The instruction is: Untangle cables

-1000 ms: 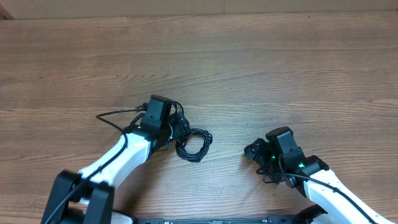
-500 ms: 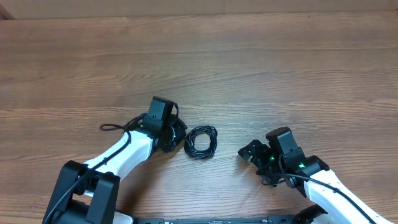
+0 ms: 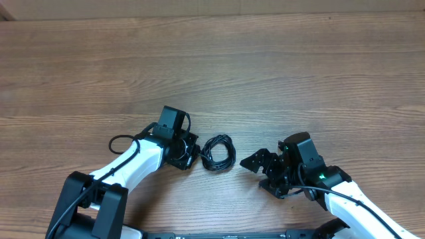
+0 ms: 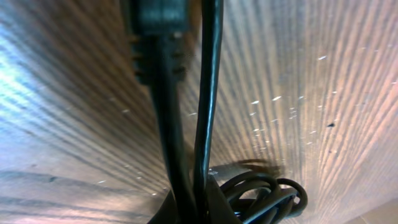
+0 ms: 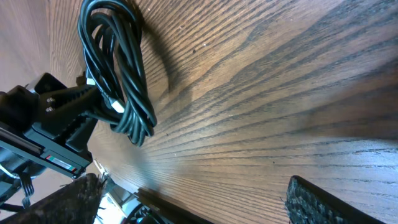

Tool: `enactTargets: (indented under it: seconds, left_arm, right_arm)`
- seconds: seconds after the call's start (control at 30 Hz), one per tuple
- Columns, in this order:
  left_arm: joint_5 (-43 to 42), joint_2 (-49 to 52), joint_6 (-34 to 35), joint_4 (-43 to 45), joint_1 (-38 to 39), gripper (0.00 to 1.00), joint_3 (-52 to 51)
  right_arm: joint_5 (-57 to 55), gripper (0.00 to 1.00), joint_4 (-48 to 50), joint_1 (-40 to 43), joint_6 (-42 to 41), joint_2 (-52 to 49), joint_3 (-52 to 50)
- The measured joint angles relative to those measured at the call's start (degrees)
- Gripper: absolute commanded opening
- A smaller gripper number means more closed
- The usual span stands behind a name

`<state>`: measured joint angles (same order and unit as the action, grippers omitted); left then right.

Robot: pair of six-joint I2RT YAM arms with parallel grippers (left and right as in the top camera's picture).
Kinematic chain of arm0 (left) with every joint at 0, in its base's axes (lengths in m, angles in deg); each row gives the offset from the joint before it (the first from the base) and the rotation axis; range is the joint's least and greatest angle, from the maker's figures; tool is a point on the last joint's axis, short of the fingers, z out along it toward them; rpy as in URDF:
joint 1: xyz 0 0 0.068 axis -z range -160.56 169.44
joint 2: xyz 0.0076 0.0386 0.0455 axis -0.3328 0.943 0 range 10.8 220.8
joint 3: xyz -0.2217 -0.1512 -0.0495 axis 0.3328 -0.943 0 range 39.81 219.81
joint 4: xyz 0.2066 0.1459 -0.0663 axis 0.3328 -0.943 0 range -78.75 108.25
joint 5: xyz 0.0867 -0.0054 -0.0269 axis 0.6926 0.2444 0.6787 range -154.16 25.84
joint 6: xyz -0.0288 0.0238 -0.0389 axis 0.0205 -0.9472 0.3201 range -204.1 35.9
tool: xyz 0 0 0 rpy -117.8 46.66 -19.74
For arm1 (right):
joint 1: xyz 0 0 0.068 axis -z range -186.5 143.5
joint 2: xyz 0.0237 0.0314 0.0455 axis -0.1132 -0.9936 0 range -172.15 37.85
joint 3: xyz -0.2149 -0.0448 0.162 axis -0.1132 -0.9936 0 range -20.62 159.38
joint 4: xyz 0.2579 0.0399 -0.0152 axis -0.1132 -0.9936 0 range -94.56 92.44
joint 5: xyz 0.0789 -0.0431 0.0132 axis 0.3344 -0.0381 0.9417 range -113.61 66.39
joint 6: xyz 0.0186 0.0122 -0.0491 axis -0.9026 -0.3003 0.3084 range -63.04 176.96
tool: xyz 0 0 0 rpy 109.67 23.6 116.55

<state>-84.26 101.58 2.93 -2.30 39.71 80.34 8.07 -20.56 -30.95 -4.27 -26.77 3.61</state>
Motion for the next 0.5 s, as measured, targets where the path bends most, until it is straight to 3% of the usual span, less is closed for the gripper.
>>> enactTargets:
  seconds: [0.5]
  left_arm:
    - [-3.76,0.00,-6.43,-11.06,0.00,0.05,0.00]
  right_arm:
    - [-0.44,1.00,-1.79,0.00,-0.02,0.00,0.00]
